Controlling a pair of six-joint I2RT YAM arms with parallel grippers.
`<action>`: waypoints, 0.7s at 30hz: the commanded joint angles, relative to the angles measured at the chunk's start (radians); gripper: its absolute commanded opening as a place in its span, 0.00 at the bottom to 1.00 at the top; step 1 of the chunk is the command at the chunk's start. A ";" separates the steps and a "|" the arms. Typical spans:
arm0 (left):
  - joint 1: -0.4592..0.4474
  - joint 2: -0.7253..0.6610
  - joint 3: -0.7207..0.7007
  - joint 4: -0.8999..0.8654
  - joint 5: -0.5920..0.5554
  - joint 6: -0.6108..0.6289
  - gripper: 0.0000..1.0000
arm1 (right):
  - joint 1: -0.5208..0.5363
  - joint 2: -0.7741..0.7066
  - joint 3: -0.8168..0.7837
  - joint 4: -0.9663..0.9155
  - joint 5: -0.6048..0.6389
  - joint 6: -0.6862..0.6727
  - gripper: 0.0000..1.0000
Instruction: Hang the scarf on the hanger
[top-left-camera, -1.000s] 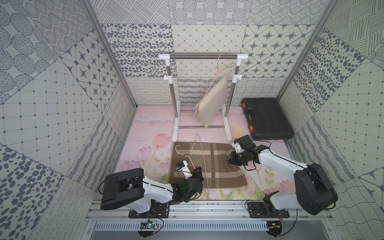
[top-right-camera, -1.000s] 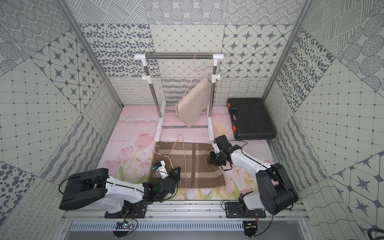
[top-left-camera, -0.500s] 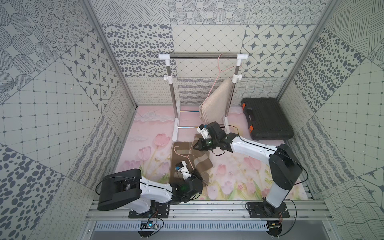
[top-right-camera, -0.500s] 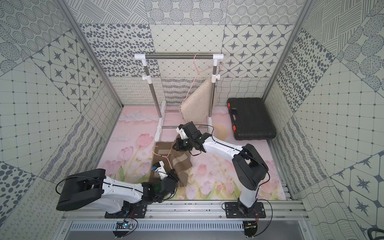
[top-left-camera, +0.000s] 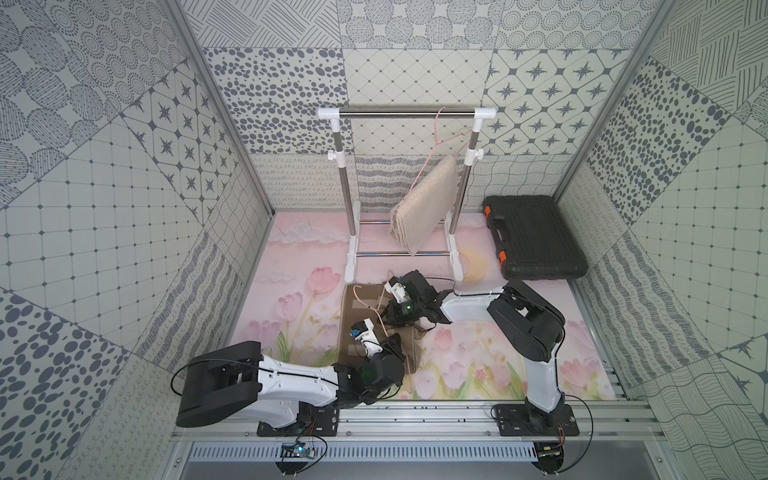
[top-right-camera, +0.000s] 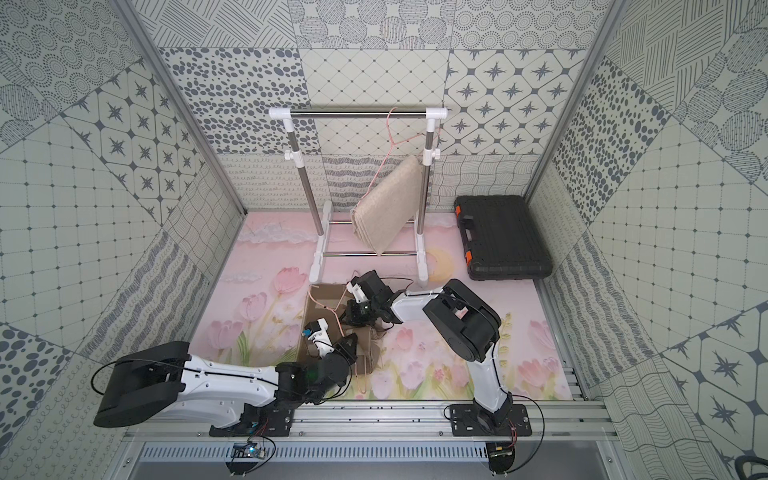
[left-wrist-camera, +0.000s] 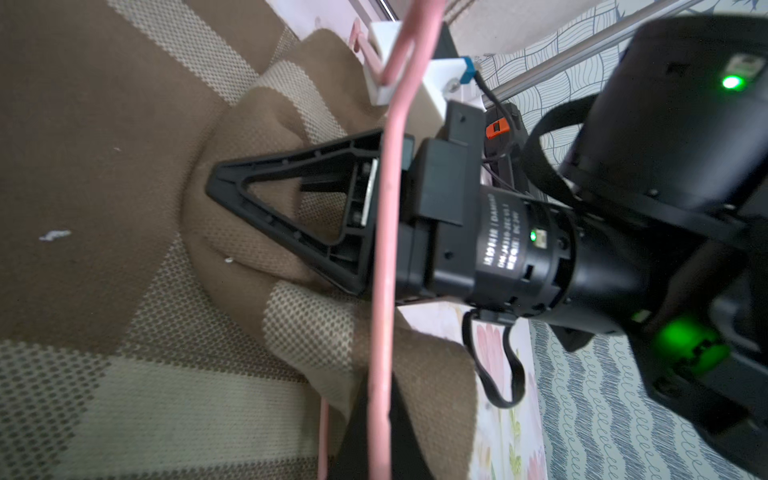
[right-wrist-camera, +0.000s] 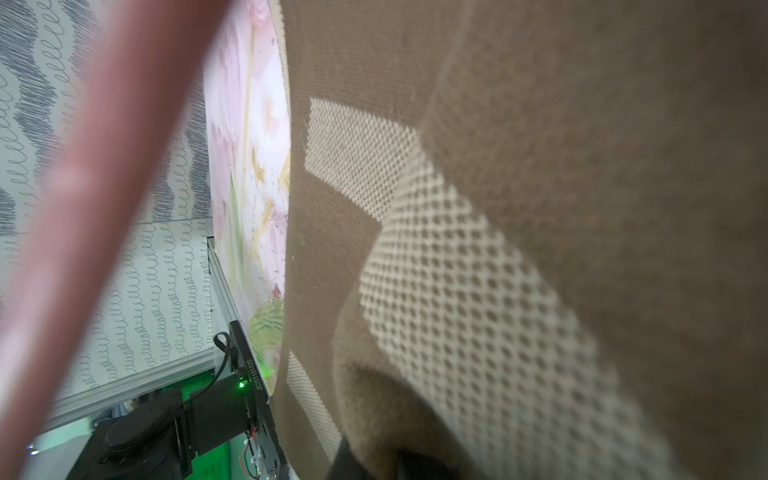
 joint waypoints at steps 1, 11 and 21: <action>0.001 -0.018 0.018 -0.081 -0.013 0.052 0.00 | 0.000 -0.030 0.024 -0.108 0.009 -0.068 0.60; 0.001 -0.045 -0.004 -0.141 -0.015 0.017 0.00 | -0.093 -0.352 -0.033 -0.335 0.041 -0.119 0.74; 0.002 -0.046 -0.003 -0.139 -0.010 0.026 0.00 | -0.032 -0.329 0.013 -0.292 -0.051 -0.091 0.74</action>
